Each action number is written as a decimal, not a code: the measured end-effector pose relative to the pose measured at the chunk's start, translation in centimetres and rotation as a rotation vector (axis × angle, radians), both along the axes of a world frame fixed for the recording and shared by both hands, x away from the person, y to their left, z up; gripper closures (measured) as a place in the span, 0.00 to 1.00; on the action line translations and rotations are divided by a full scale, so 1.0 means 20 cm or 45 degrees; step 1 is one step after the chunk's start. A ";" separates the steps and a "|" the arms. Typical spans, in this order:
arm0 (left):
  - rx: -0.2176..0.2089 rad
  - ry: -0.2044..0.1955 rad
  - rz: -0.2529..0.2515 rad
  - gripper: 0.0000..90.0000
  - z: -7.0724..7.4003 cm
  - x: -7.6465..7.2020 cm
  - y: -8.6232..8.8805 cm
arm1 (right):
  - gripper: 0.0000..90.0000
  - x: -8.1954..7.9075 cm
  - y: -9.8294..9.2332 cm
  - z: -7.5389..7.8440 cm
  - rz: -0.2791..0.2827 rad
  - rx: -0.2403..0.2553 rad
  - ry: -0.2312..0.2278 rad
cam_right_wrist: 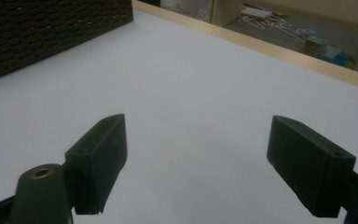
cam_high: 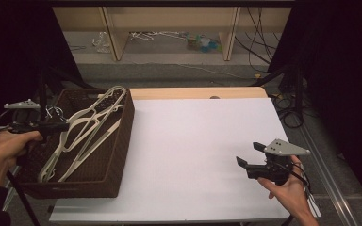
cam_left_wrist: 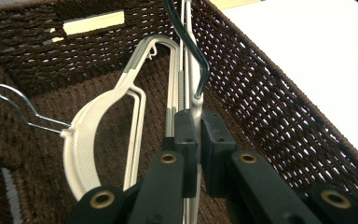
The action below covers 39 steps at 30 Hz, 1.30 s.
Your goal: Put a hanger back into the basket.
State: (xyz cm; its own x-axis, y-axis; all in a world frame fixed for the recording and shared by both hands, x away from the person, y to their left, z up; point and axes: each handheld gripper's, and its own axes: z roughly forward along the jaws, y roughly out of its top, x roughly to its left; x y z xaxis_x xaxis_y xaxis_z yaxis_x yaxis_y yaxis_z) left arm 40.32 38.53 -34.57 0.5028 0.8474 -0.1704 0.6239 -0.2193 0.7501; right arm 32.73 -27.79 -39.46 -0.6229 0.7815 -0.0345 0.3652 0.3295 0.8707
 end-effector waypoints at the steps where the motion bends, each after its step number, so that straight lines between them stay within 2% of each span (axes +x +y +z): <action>1: -0.005 -0.001 -0.004 0.95 -0.01 0.01 0.00 | 0.23 0.00 0.00 0.00 0.000 0.002 -0.001; 11: 0.031 0.058 -0.025 0.95 -0.04 0.07 -0.02 | 0.23 0.00 0.00 0.00 0.007 0.008 -0.003; 15: 0.035 0.073 -0.003 0.95 -0.07 0.10 -0.03 | 0.23 0.00 0.00 0.00 0.010 0.005 0.001; 18: 0.059 0.067 0.045 0.95 -0.10 0.12 -0.03 | 0.23 0.00 0.01 -0.01 0.017 0.002 0.002; 20: 0.087 0.070 0.074 0.93 -0.10 0.12 0.00 | 0.23 0.00 0.01 -0.01 0.018 0.001 0.003; 22: 0.087 0.075 0.107 0.93 -0.13 0.12 0.03 | 0.23 0.00 0.01 -0.01 0.017 0.001 0.007; 23: 0.128 0.085 0.133 0.93 -0.14 0.12 0.04 | 0.23 0.00 0.01 -0.01 0.017 0.002 0.008; 25: 0.155 0.097 0.173 0.91 -0.17 0.12 0.06 | 0.23 0.00 0.01 -0.01 0.019 0.002 0.009; 27: 0.135 0.100 0.221 0.91 -0.21 0.12 0.08 | 0.23 0.00 0.01 -0.01 0.020 0.000 0.008; 30: 0.124 0.130 0.259 0.91 -0.26 0.11 0.13 | 0.23 0.00 0.01 -0.01 0.021 0.001 0.008; 32: 0.111 0.139 0.305 0.88 -0.28 0.10 0.15 | 0.23 0.00 0.01 -0.01 0.022 -0.002 0.010; 35: 0.112 0.128 0.323 0.86 -0.28 0.08 0.16 | 0.23 0.00 0.01 -0.01 0.019 -0.018 0.025; 37: 0.111 0.104 0.341 0.82 -0.26 0.07 0.15 | 0.23 0.00 0.01 -0.01 0.021 -0.017 0.026; 39: 0.085 0.065 0.356 0.81 -0.23 0.06 0.13 | 0.23 0.00 0.01 -0.01 0.022 -0.002 0.015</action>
State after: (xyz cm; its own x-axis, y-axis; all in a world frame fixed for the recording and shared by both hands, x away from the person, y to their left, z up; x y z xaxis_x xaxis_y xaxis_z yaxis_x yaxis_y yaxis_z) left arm 41.51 41.13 -39.27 0.2404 0.9621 -0.1289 0.7037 -0.0812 0.7059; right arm 32.71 -27.56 -39.74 -0.6366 0.7707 -0.0286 0.3697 0.3375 0.8657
